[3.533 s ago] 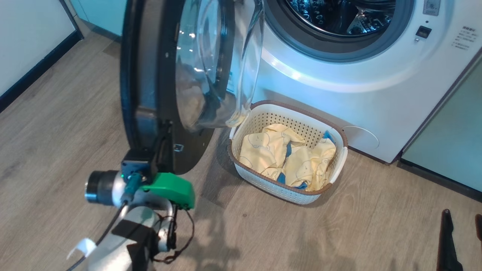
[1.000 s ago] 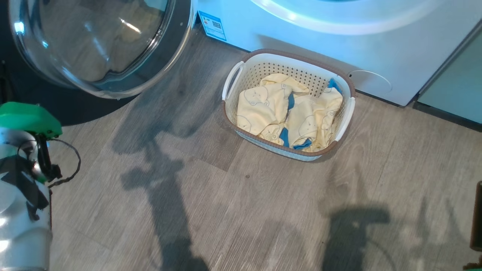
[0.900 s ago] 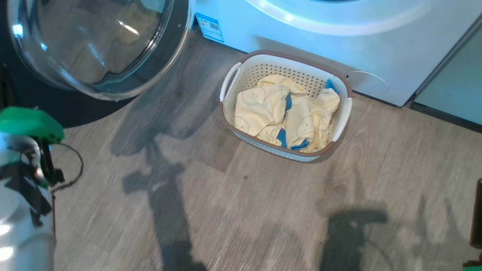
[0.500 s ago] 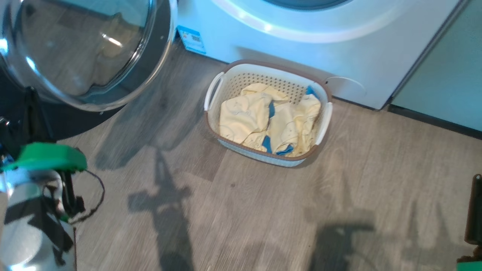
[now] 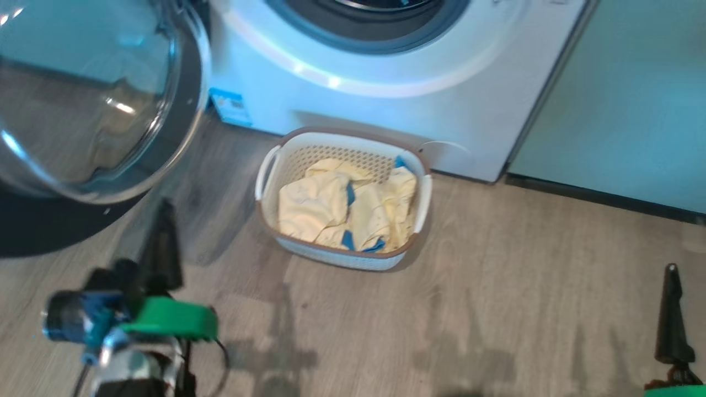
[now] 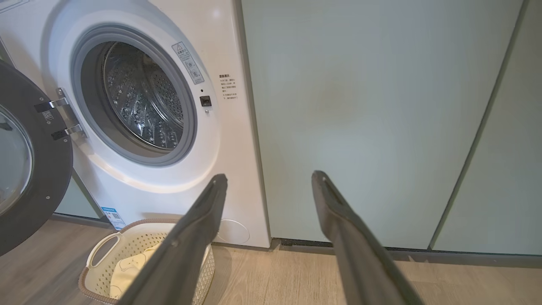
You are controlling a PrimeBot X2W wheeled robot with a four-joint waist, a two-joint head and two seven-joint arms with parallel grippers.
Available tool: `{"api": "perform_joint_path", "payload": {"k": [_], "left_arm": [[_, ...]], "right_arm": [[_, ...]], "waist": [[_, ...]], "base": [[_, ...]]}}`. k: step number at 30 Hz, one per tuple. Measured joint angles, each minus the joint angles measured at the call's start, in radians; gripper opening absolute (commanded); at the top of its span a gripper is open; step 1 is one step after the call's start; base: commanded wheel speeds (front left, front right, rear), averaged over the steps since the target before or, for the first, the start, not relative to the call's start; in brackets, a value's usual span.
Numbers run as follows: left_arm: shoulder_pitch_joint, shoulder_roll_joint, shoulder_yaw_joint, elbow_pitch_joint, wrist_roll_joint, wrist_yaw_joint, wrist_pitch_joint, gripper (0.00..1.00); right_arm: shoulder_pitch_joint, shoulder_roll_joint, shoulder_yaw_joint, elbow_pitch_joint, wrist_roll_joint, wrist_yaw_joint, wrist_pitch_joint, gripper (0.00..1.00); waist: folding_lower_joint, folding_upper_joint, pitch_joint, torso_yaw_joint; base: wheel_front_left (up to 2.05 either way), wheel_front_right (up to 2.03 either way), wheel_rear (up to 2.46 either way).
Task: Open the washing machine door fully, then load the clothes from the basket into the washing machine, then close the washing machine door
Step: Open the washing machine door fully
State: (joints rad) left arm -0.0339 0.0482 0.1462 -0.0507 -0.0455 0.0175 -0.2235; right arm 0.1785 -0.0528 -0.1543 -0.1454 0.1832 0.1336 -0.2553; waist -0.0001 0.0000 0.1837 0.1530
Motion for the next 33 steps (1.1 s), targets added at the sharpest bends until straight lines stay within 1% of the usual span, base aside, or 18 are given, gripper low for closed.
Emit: {"api": "perform_joint_path", "payload": {"k": [5, 10, 11, 12, 14, 15, 16, 17, 26, 33], "left_arm": [[0.057, -0.001, -0.088, -0.044, 0.001, 0.003, 0.056, 0.00], [0.096, 0.000, -0.148, -0.041, 0.000, 0.005, 0.075, 0.00], [0.099, -0.001, -0.155, -0.036, 0.000, 0.007, 0.075, 0.08], [0.100, -0.001, -0.161, -0.031, 0.000, 0.013, 0.075, 0.32], [0.100, 0.000, -0.169, -0.021, 0.000, 0.014, 0.079, 0.40], [0.100, 0.000, -0.174, -0.018, 0.002, 0.022, 0.079, 0.47], [0.100, 0.000, -0.177, -0.014, 0.003, 0.024, 0.082, 0.86], [0.100, 0.000, -0.179, -0.010, 0.003, 0.029, 0.083, 1.00], [0.108, 0.000, -0.179, -0.002, 0.006, 0.065, 0.098, 1.00], [0.107, 0.002, -0.181, -0.003, 0.010, 0.065, 0.100, 1.00]], "right_arm": [[0.002, 0.002, 0.032, 0.007, 0.000, 0.000, 0.000, 1.00], [0.003, 0.004, 0.056, 0.007, 0.000, 0.000, 0.000, 1.00], [0.003, 0.004, 0.060, 0.007, 0.000, 0.000, 0.000, 1.00], [0.003, 0.004, 0.063, 0.006, 0.000, 0.000, 0.000, 1.00], [0.004, 0.005, 0.069, 0.007, 0.000, 0.000, 0.000, 1.00], [0.005, 0.005, 0.071, 0.007, 0.000, 0.000, 0.000, 1.00], [0.005, 0.005, 0.073, 0.007, 0.000, 0.000, 0.000, 1.00], [0.006, 0.005, 0.074, 0.007, 0.000, 0.000, 0.000, 1.00], [0.025, 0.008, 0.079, 0.008, 0.000, 0.000, 0.000, 1.00], [0.025, 0.012, 0.078, 0.008, 0.000, 0.000, 0.000, 1.00]], "waist": [[0.0000, 0.0000, -0.030, -0.054], [0.0000, 0.0000, -0.055, -0.106], [0.0000, 0.0000, -0.059, -0.115], [0.0000, 0.0000, -0.064, -0.124], [0.0000, 0.0000, -0.072, -0.139], [0.0000, 0.0000, -0.075, -0.145], [0.0000, 0.0000, -0.078, -0.152], [0.0000, 0.0000, -0.080, -0.157], [0.0001, 0.0000, -0.095, -0.183], [0.0001, 0.0000, -0.100, -0.195]], "base": [[0.00, 0.00, 0.00], [0.00, 0.00, 0.00], [0.00, 0.00, 0.00], [0.00, 0.00, 0.00], [0.00, 0.00, 0.00], [0.00, 0.00, 0.00], [0.00, 0.00, 0.00], [0.00, 0.00, 0.00], [0.00, 0.00, 0.00], [0.00, 0.00, 0.00]]}}
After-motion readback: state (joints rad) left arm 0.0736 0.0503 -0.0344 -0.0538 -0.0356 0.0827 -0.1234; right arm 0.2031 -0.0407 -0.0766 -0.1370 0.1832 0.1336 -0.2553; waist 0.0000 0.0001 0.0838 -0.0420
